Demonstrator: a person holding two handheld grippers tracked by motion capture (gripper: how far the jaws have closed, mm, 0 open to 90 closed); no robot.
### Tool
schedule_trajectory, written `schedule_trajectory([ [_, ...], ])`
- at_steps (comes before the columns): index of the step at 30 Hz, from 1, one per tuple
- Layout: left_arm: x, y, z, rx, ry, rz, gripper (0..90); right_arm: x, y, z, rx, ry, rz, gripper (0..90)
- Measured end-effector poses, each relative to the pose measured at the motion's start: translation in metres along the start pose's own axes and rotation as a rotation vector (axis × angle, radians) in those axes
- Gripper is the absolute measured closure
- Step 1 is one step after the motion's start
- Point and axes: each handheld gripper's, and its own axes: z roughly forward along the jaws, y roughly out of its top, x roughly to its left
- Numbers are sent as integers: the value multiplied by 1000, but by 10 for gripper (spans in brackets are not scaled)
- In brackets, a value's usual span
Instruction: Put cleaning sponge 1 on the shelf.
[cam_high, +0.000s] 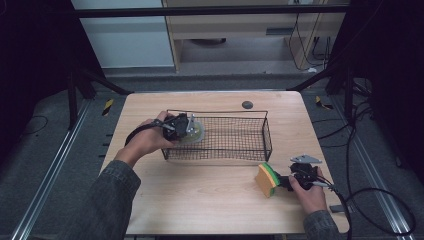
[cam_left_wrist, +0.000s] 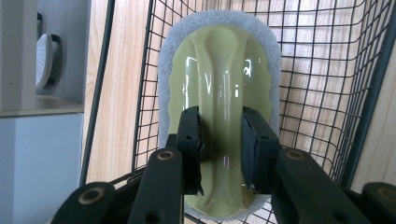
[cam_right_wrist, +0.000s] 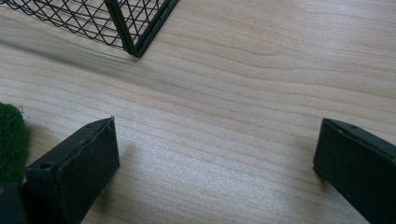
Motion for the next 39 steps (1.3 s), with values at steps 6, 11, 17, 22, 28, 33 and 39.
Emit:
schedule_trajectory([
  [6,-2,-1,6,4,-17,-7,709,0,0,0,1,-1,-2,5],
  [11,-3,-2,12,9,-31,-12,708,0,0,0,1,0,0,5],
  [17,-2,-2,18,10,-46,-10,708,0,0,0,3,6,-1,5],
  [22,-1,-2,22,11,-65,-23,708,0,0,0,3,6,-1,5],
  [28,-3,-2,27,20,-85,-21,706,0,0,0,3,6,-1,5],
  [33,-4,-2,30,29,-95,-36,707,0,0,0,3,6,-1,5],
  [39,-4,-1,32,37,-96,-37,704,0,0,0,3,6,-2,5],
])
